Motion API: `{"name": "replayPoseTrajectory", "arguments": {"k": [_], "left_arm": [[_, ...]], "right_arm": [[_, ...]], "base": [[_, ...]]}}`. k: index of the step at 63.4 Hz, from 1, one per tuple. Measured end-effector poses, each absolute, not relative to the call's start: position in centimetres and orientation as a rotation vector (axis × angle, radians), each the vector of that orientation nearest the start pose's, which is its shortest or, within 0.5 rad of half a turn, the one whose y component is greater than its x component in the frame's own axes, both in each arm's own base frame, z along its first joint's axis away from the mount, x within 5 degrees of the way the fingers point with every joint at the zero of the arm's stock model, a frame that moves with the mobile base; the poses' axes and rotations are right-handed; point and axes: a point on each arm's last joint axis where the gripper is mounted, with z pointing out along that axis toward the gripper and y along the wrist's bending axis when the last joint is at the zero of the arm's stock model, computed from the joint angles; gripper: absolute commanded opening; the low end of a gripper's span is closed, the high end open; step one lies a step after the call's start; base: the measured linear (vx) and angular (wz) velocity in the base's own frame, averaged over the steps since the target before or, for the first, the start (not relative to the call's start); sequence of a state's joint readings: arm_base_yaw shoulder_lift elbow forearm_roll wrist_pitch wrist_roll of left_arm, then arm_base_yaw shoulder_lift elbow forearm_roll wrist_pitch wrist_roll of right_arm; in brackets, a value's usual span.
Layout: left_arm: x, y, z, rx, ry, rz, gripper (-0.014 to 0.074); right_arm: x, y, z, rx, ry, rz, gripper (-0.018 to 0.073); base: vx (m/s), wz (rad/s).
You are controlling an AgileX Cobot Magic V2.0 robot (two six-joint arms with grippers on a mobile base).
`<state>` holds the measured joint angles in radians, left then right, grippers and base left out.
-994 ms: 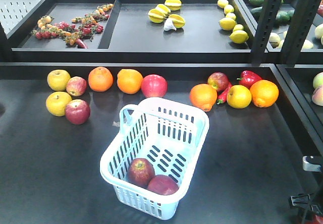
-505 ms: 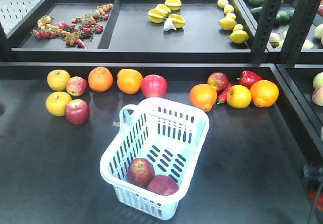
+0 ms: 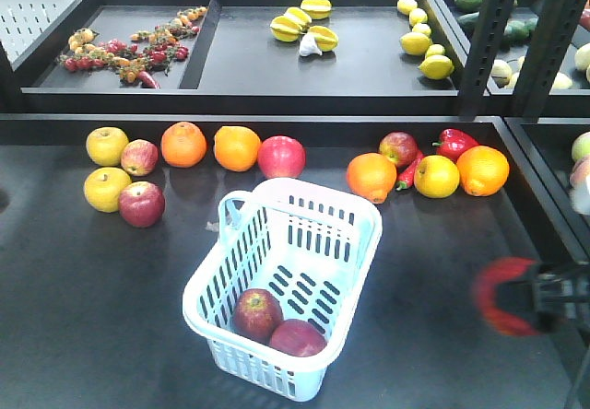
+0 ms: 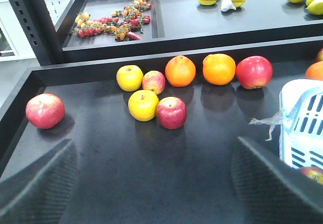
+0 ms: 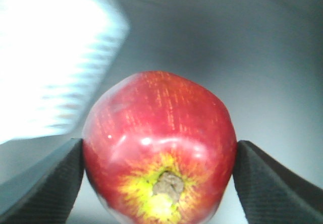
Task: Pick three apples into basket with both arms
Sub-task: 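Swing the held apple over the basket with the right gripper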
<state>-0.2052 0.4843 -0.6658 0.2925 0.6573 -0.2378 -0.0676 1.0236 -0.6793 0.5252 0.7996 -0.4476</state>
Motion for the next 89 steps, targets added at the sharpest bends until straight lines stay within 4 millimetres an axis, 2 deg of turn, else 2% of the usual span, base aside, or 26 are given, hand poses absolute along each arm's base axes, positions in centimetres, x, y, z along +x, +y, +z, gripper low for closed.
{"name": "replayPoseTrajectory", "arguments": {"k": [14, 28, 39, 50, 58, 65, 74, 89], "left_arm": [[8.9, -0.2, 34.4, 0.077, 1.931, 0.032, 0.0589], [8.9, -0.2, 34.4, 0.077, 1.931, 0.032, 0.0589], [8.9, -0.2, 34.4, 0.077, 1.931, 0.032, 0.0589], [8.9, -0.2, 34.4, 0.077, 1.931, 0.032, 0.0589], [8.9, -0.2, 34.4, 0.077, 1.931, 0.032, 0.0589], [8.9, -0.2, 34.4, 0.077, 1.931, 0.032, 0.0589], [8.9, -0.2, 34.4, 0.077, 1.931, 0.032, 0.0589], [8.9, -0.2, 34.4, 0.077, 1.931, 0.032, 0.0589]], "right_arm": [[17.9, 6.9, 27.4, -0.383, 2.428, 0.566, 0.0305], [18.5, 12.3, 26.3, -0.564, 2.328, 0.616, 0.0305], [19.4, 16.0, 24.4, -0.619, 2.285, 0.608, 0.0334], [21.9, 19.4, 23.4, -0.652, 2.293, 0.601, 0.0388], [23.9, 20.9, 22.4, -0.653, 2.317, 0.591, 0.0443], [24.8, 21.7, 21.3, -0.658, 2.348, 0.581, 0.0501], [25.2, 22.0, 20.3, -0.663, 2.378, 0.571, 0.0578], [25.3, 22.1, 20.4, -0.660, 2.373, 0.570, 0.0654]], "base": [[0.00, 0.00], [0.00, 0.00], [0.00, 0.00], [0.00, 0.00], [0.00, 0.00], [0.00, 0.00], [0.00, 0.00], [0.00, 0.00]]}}
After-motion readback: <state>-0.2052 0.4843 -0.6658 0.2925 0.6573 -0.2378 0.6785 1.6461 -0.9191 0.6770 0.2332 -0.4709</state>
